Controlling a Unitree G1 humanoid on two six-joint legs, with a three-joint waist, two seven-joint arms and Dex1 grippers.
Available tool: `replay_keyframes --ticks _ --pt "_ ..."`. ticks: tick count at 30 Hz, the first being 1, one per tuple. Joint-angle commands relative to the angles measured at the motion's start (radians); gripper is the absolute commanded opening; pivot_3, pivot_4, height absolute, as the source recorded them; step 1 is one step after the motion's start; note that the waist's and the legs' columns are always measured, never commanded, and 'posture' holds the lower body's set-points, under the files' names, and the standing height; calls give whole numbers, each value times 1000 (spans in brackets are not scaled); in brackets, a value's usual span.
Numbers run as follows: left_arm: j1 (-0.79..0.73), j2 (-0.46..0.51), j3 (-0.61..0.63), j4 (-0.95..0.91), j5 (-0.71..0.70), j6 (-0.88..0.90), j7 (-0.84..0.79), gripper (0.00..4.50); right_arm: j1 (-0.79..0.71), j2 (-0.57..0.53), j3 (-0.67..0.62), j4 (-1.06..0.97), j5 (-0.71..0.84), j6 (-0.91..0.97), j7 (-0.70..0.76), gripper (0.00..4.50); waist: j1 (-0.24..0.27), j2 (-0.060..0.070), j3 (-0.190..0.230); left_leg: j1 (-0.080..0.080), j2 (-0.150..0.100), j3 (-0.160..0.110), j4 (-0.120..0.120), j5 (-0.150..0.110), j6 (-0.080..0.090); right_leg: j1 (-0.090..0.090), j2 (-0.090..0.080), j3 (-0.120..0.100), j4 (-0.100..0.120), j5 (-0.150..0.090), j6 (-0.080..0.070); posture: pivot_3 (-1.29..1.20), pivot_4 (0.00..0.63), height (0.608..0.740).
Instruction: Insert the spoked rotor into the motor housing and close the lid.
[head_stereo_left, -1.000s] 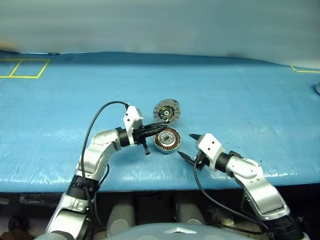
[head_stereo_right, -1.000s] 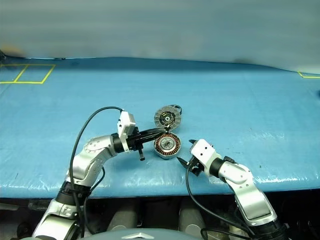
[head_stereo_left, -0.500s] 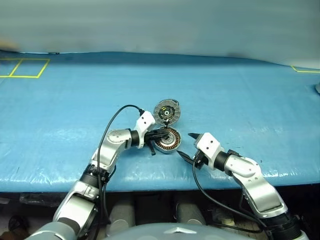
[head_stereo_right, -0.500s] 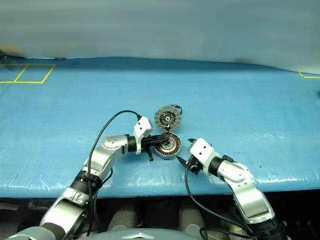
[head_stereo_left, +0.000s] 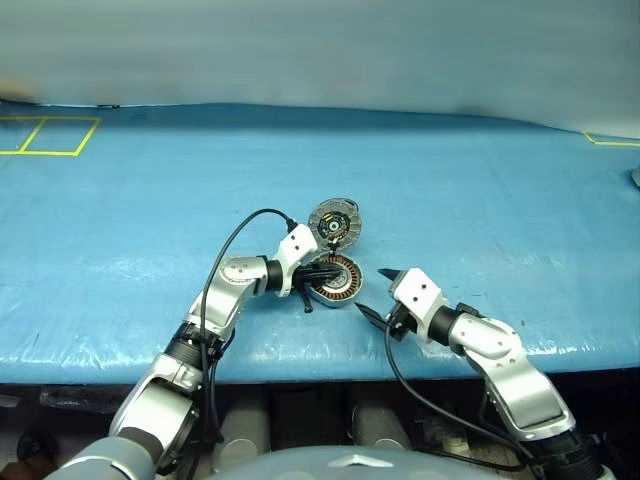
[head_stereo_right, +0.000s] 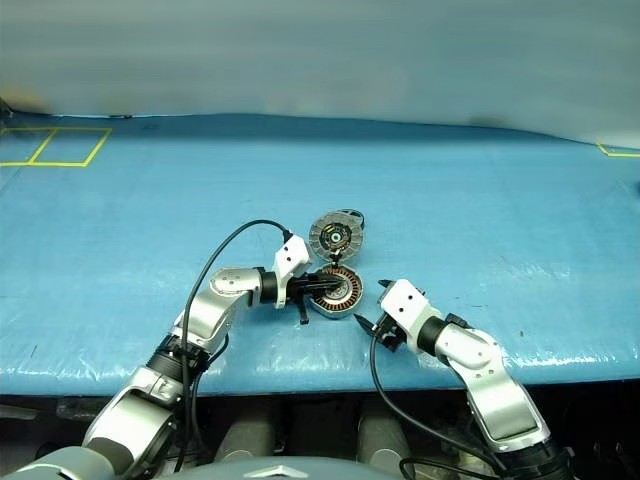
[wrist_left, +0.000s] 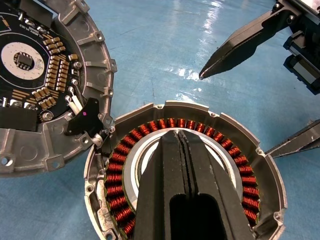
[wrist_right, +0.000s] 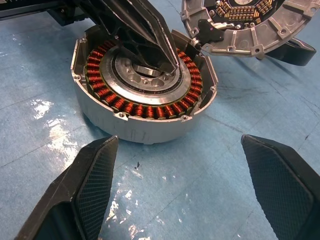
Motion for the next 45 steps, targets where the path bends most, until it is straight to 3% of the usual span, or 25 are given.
replay_keyframes --ticks 1,19,35,45 --pt "-17 14 -16 -44 28 -23 -14 16 -16 3 -7 -9 -2 -26 -4 4145 0 0 0 0 0 0 0 0 0 0 0 0 0 0 0 0 150 740" --pt "-15 9 -16 -34 55 -45 -13 16 -21 7 -5 1 -1 -37 3 4145 1 0 0 0 0 0 0 0 0 1 0 0 0 0 0 0 150 740" --pt "-61 63 -63 -7 120 -54 -63 16 -23 24 14 7 -15 -45 -6 4145 0 0 0 0 0 0 0 0 0 0 0 0 0 0 0 0 150 740" --pt "1 -23 137 -126 -101 -62 -16 16 -29 29 28 14 -17 -54 1 4145 0 0 0 0 0 0 0 0 0 0 0 0 0 0 0 0 150 740"
